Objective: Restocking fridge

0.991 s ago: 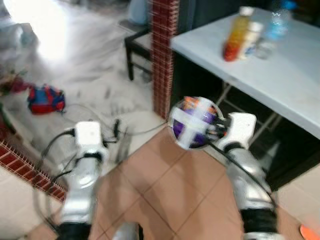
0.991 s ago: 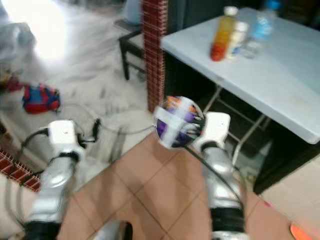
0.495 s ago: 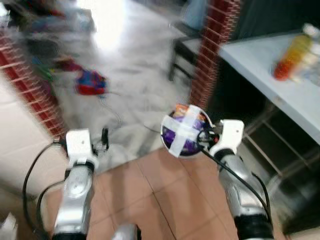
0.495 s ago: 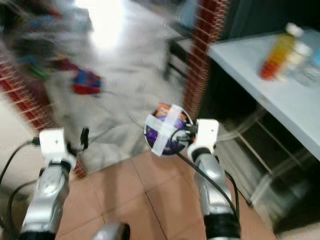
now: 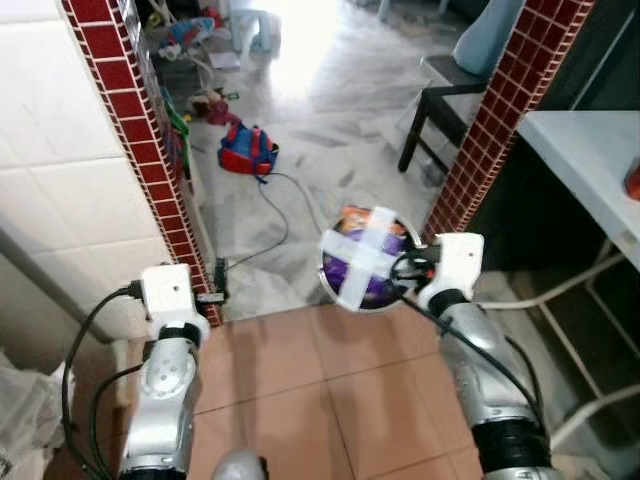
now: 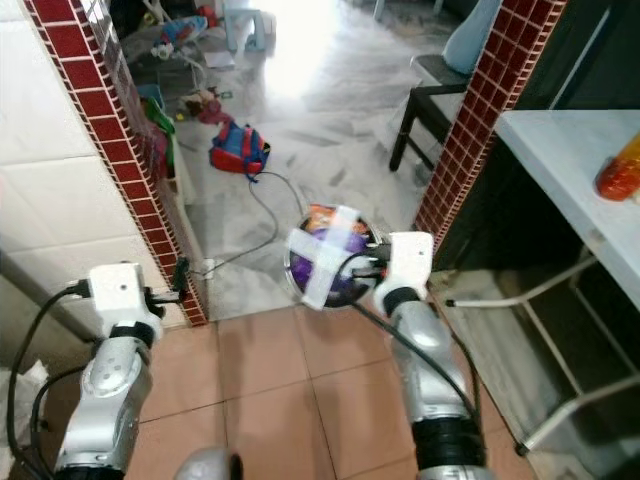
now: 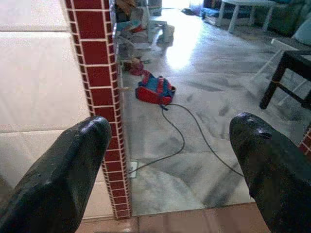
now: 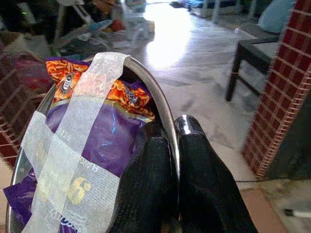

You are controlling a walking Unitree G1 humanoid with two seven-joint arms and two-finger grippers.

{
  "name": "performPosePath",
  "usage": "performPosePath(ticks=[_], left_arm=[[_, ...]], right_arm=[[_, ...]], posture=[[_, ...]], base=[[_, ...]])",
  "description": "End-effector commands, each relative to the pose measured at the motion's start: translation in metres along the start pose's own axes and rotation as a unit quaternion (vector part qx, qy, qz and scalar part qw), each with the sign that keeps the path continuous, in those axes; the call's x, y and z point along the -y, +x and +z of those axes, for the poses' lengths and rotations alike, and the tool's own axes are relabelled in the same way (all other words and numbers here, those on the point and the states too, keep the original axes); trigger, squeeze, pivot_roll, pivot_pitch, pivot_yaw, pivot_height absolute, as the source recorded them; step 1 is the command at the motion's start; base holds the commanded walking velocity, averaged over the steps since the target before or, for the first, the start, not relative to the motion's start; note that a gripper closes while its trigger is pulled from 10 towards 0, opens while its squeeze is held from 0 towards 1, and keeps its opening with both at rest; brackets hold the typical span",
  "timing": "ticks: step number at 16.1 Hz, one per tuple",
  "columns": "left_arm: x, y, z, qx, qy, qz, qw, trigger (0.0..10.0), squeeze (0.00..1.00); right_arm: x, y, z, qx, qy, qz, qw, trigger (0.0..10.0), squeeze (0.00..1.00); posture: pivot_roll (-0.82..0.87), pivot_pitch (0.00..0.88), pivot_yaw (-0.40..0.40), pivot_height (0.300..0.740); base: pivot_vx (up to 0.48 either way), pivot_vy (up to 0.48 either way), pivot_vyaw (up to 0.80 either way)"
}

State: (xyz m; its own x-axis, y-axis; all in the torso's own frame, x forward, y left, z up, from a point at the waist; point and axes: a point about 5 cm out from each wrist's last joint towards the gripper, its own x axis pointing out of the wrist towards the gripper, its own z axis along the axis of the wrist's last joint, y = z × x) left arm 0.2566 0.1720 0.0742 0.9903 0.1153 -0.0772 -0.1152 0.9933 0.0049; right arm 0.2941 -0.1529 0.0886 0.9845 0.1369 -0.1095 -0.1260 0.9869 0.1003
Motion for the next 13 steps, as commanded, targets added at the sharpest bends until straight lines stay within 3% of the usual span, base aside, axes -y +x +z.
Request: performPosePath(ticks=[1,7,13], left_arm=[[0.0038,0.0035,0.0036,0.011,0.002,0.003,1.000,10.0,0.00],[0.0082,0.0060,0.0056,0.005,0.016,-0.035,0.999,10.0,0.00],[0.0092,0.0072,0.0065,0.004,0.013,-0.042,0.999,10.0,0.00]], right_arm=[[-0.0010,0.0038,0.0055,0.008,-0.008,0.011,1.000,10.0,0.00],[-0.0048,-0.0033,0.0006,0.010,0.003,-0.004,1.000,10.0,0.00],[-0.0001,0.0001,0.0063,0.017,0.005,-0.015,1.000,10.0,0.00]], posture=[[0.07,0.000,-0.090,0.740],[0.06,0.000,-0.029,0.740],[0.05,0.000,-0.016,0.740]], base=[[0.000,0.000,0.00],[-0.279,0.000,0.46],[-0.356,0.000,0.00]])
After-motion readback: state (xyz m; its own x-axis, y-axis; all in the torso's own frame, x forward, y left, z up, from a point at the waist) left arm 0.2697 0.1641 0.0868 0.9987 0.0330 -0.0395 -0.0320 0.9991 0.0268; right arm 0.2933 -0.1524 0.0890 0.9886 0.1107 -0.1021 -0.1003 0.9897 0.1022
